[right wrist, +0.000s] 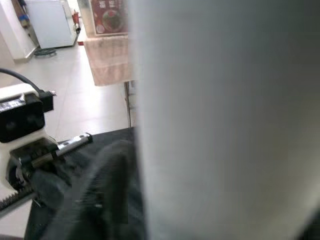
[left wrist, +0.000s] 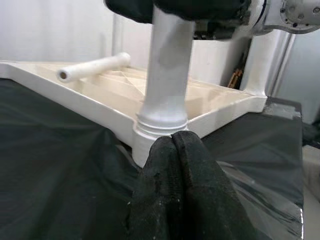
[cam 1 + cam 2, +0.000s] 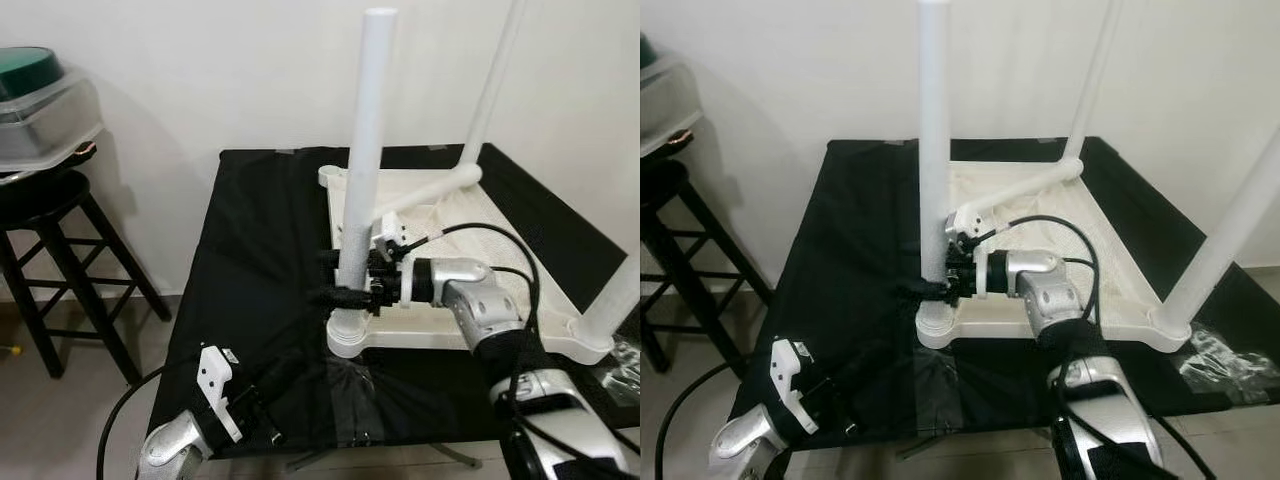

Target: Building children table

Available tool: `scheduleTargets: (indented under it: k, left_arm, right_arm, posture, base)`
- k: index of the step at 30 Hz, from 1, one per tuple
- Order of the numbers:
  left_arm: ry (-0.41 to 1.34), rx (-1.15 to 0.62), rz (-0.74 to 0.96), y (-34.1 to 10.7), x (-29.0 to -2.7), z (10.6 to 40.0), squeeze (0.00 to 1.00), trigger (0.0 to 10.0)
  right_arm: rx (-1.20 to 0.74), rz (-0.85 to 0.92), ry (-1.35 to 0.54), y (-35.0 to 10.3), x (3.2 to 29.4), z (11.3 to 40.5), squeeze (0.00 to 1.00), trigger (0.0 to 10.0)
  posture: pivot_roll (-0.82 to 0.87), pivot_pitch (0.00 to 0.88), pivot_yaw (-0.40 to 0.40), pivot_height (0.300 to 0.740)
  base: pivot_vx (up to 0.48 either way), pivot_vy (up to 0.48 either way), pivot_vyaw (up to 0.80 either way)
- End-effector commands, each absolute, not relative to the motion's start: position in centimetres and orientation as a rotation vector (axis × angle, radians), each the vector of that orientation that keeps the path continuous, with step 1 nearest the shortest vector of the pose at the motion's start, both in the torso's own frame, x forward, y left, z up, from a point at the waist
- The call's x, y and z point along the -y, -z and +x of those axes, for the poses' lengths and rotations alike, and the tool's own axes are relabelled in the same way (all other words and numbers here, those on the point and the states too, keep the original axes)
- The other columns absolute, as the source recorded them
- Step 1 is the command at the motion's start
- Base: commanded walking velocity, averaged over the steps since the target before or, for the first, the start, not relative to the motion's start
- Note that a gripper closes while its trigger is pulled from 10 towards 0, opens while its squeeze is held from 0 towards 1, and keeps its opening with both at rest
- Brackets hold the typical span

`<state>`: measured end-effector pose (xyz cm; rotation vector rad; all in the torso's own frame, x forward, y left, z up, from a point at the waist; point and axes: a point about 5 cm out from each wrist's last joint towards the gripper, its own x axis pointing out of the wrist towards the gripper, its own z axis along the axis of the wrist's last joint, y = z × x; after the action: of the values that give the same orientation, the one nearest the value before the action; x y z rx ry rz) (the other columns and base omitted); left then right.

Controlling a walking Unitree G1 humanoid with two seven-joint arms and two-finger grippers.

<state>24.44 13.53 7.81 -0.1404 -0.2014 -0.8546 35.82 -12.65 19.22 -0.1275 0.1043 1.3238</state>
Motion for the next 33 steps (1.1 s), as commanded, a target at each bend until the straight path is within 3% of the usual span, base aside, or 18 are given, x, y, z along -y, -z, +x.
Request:
scheduleTargets:
  k: [1, 8, 14, 15, 16, 17, 18, 20, 21, 23, 31, 32, 33]
  left_arm:
    - [0.857, 0.215, -0.131, -8.0, -13.7, 24.3, 0.0, 10.0]
    - [0.859, 0.213, -0.129, -8.0, -13.6, 24.4, 0.0, 10.0]
    - [0.862, 0.21, -0.123, -8.0, -13.3, 24.6, 0.0, 10.0]
    - [0.86, 0.212, -0.122, -8.1, -13.2, 24.6, 0.0, 10.0]
    - [0.86, 0.212, -0.122, -8.1, -13.2, 24.6, 0.0, 10.0]
    - [0.858, 0.213, -0.121, -8.2, -13.3, 24.6, 0.0, 10.0]
    - [0.855, 0.212, -0.121, -8.3, -13.3, 24.6, 0.0, 10.0]
    - [0.855, 0.212, -0.121, -8.3, -13.3, 24.6, 0.0, 10.0]
    - [0.858, 0.207, -0.117, -8.3, -13.4, 24.8, 0.0, 10.0]
    - [0.865, 0.198, -0.118, -8.3, -13.2, 24.8, 0.0, 10.0]
    - [0.853, 0.192, -0.127, -8.1, -12.9, 25.0, 0.0, 10.0]
    - [0.855, 0.191, -0.127, -8.1, -12.9, 25.0, 0.0, 10.0]
    - [0.855, 0.191, -0.127, -8.1, -12.9, 25.0, 0.0, 10.0]
  right_arm:
    - [-0.154, -0.129, -1.362, -18.0, 12.2, 35.5, 0.0, 0.0]
    - [-0.156, -0.115, -1.345, -17.1, 13.0, 35.2, 0.0, 0.0]
    - [-0.172, -0.141, -1.189, -15.0, 14.8, 34.2, 0.0, 0.0]
    - [-0.178, -0.166, -1.026, -13.8, 14.5, 33.9, 0.0, 0.0]
    - [-0.178, -0.166, -1.026, -13.8, 14.5, 33.9, 0.0, 0.0]
    - [-0.16, -0.126, -0.659, -12.6, 13.8, 34.1, 0.0, 0.0]
    - [-0.231, -0.07, -0.498, -10.0, 12.0, 31.8, 0.0, 0.0]
    - [-0.231, -0.07, -0.498, -10.0, 12.0, 31.8, 0.0, 0.0]
    - [-0.288, -0.056, -0.468, -8.3, 10.1, 29.8, 0.0, 0.0]
    - [-0.302, -0.037, -0.442, -8.1, 9.8, 29.3, 0.0, 0.0]
    - [-0.275, -0.079, -0.495, -8.8, 9.3, 29.7, 0.0, 0.0]
    - [-0.27, -0.056, -0.524, -9.3, 9.2, 29.9, 0.22, 10.0]
    - [-0.27, -0.056, -0.524, -9.3, 9.2, 29.9, 0.22, 10.0]
  posture:
    - [0.12, 0.0, -0.049, 0.74]
    - [0.1, 0.0, -0.033, 0.74]
    - [0.07, 0.0, -0.027, 0.74]
    - [0.05, 0.0, -0.031, 0.74]
    - [0.05, 0.0, -0.031, 0.74]
    - [0.04, 0.0, -0.022, 0.74]
    - [0.03, 0.0, -0.003, 0.74]
    - [0.03, 0.0, -0.003, 0.74]
    - [0.02, 0.0, 0.008, 0.74]
    - [0.02, 0.0, -0.002, 0.74]
    - [0.03, 0.0, -0.009, 0.74]
    - [0.03, 0.0, -0.009, 0.74]
    - [0.03, 0.0, -0.009, 0.74]
  base:
    - [0.0, 0.0, 0.0]
    - [0.0, 0.0, 0.0]
    - [0.0, 0.0, 0.0]
    - [0.0, 0.0, 0.0]
    - [0.0, 0.0, 0.0]
    - [0.0, 0.0, 0.0]
    - [0.0, 0.0, 0.0]
    - [0.0, 0.0, 0.0]
    - [0.0, 0.0, 0.0]
    - [0.0, 0.0, 0.0]
    - [0.0, 0.0, 0.0]
    - [0.0, 0.0, 0.0]
    - [0.0, 0.0, 0.0]
